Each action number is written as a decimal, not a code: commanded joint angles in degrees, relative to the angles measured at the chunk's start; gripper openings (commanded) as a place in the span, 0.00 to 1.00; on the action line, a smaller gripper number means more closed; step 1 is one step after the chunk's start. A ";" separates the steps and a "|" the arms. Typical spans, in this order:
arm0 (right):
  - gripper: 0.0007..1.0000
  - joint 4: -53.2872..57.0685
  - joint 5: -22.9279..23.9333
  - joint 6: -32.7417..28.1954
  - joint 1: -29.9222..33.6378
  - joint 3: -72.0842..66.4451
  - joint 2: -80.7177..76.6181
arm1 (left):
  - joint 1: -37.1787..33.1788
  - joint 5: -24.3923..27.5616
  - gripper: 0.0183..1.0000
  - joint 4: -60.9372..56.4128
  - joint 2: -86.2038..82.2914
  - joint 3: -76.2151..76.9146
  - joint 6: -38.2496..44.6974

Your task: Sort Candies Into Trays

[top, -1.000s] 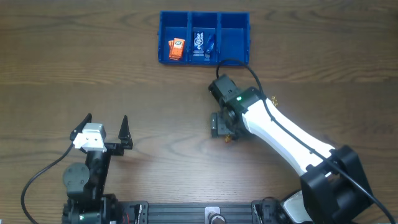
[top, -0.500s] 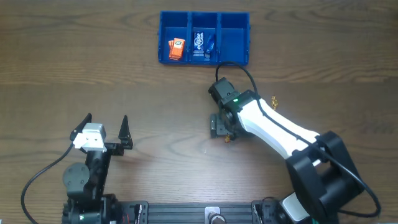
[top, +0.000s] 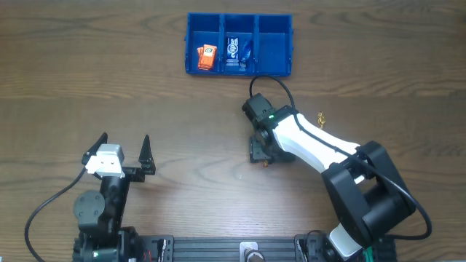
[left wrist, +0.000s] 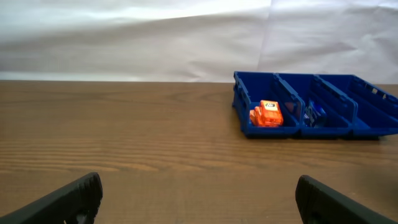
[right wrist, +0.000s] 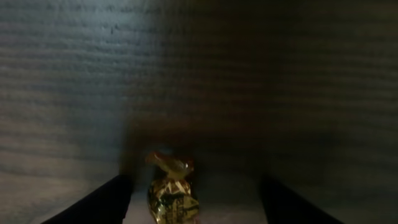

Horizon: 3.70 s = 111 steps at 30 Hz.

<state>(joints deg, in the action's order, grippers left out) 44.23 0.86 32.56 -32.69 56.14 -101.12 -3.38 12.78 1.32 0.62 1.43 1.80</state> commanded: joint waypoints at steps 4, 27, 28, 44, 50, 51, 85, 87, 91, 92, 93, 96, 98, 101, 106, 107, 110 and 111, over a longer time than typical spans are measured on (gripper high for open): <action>0.53 -0.70 0.48 0.24 -0.42 -0.31 -1.11 | -0.35 0.61 1.00 1.88 -0.37 -1.11 0.81; 0.15 0.94 -1.31 -1.64 -1.49 4.85 7.45 | -0.35 0.61 1.00 1.88 -0.37 -1.11 0.81; 0.15 1.99 -0.76 -2.01 -1.49 6.21 8.70 | -0.35 0.61 1.00 1.88 -0.37 -1.11 0.81; 0.13 13.44 9.62 -10.38 11.63 53.31 -8.07 | -0.35 0.61 1.00 1.88 -0.37 -1.11 0.81; 0.13 9.27 9.42 -11.30 13.84 59.14 -18.38 | -0.35 0.61 1.00 1.88 -0.37 -1.11 0.81; 0.13 8.39 9.42 -11.47 14.08 59.14 -19.21 | -0.35 0.61 1.00 1.88 -0.37 -1.11 0.81; 0.77 14.58 7.89 -13.14 15.41 50.49 -12.15 | -0.35 0.61 1.00 1.88 -0.37 -1.11 0.81; 0.78 13.51 7.85 -13.11 15.41 44.22 -8.41 | -0.35 0.61 1.00 1.88 -0.37 -1.11 0.81; 0.79 10.14 4.92 -13.14 15.41 30.34 -1.88 | -0.35 0.61 1.00 1.88 -0.37 -1.11 0.81; 0.79 9.31 3.80 -13.14 15.58 27.56 -1.20 | -0.35 0.61 1.00 1.88 -0.37 -1.11 0.81; 0.82 8.26 2.64 -13.14 15.76 24.57 -0.98 | -0.35 0.61 1.00 1.88 -0.37 -1.11 0.81; 0.82 5.38 1.53 -13.09 16.15 18.67 -1.53 | -0.35 0.61 1.00 1.88 -0.37 -1.11 0.81; 0.82 3.52 1.18 -12.90 16.72 15.04 -1.77 | -0.35 0.61 1.00 1.88 -0.37 -1.11 0.81; 0.82 0.13 -0.17 -12.92 18.08 10.62 -1.77 | -0.35 0.61 1.00 1.88 -0.37 -1.11 0.81; 0.81 -3.32 -0.11 -13.38 18.53 7.91 -2.32 | -0.35 0.61 1.00 1.88 -0.37 -1.11 0.81; 0.81 -3.76 -0.11 -13.38 18.58 7.93 -2.84 | -0.35 0.61 1.00 1.88 -0.37 -1.11 0.81; 0.79 -5.46 -0.11 -13.38 18.62 7.93 -4.63 | -0.35 0.61 1.00 1.88 -0.37 -1.11 0.81; 0.78 -5.92 -0.09 -13.40 18.62 7.93 -5.31 | -0.35 0.61 1.00 1.88 -0.37 -1.11 0.81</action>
<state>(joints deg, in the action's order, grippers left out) 39.29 1.08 19.88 -14.20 64.29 -103.50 -3.38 12.78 1.37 0.62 1.43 1.80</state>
